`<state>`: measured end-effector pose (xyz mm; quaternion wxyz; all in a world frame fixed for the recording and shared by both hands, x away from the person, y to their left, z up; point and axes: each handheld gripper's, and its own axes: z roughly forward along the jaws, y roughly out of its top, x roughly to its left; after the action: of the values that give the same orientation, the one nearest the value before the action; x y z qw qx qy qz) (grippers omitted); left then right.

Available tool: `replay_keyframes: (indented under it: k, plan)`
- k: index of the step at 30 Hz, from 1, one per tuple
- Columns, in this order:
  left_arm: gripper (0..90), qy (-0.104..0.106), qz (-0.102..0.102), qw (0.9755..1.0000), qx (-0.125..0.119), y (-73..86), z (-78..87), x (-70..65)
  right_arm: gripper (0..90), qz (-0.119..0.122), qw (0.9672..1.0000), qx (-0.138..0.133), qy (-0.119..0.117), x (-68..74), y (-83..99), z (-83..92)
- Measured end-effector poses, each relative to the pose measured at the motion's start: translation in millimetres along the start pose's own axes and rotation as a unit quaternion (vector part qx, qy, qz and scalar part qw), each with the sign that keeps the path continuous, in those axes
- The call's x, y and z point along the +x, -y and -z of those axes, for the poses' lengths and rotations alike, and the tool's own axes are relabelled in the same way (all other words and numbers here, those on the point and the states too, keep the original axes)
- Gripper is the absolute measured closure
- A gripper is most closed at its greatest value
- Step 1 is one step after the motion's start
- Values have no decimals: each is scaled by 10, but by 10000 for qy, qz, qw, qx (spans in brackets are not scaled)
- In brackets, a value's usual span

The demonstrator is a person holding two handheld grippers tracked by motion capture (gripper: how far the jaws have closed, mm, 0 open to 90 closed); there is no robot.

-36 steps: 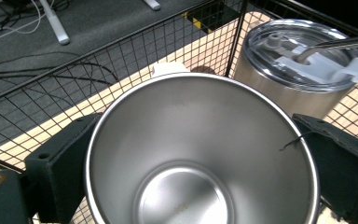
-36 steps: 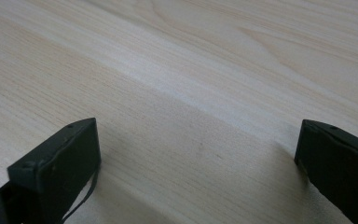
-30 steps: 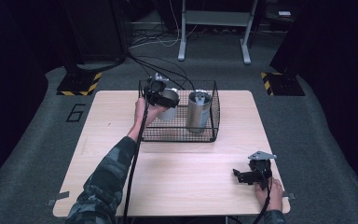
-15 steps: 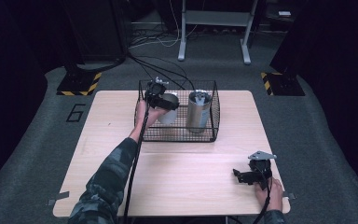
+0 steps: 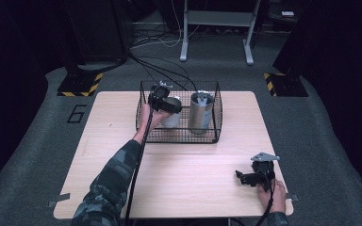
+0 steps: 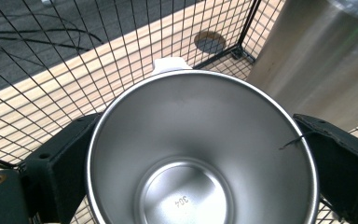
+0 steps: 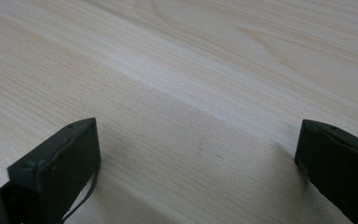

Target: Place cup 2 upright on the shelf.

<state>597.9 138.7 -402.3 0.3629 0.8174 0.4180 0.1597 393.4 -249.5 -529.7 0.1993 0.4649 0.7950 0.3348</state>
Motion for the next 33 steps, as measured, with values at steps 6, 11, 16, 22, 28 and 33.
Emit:
replay_keyframes:
  k: [6,11,16,22,28,33]
  plan:
    - [58,-69,-14,9999,76,16,-55,4,0,-1,10000,2,-1,0,0,0]
    - [58,-89,26,9999,132,27,-87,12,0,-43,10000,6,0,7,1,0]
    - [57,-75,87,9997,226,45,-112,36,0,-26,10000,4,-1,4,1,1]
    - [57,-74,102,9994,307,61,-131,50,0,-32,10000,-14,-5,5,2,-2]
    - [57,-103,77,9992,374,81,-152,51,0,-30,10000,-13,-11,4,1,-2]
    - [57,-103,85,9992,381,101,-167,45,0,-46,10000,-11,-12,6,1,-1]
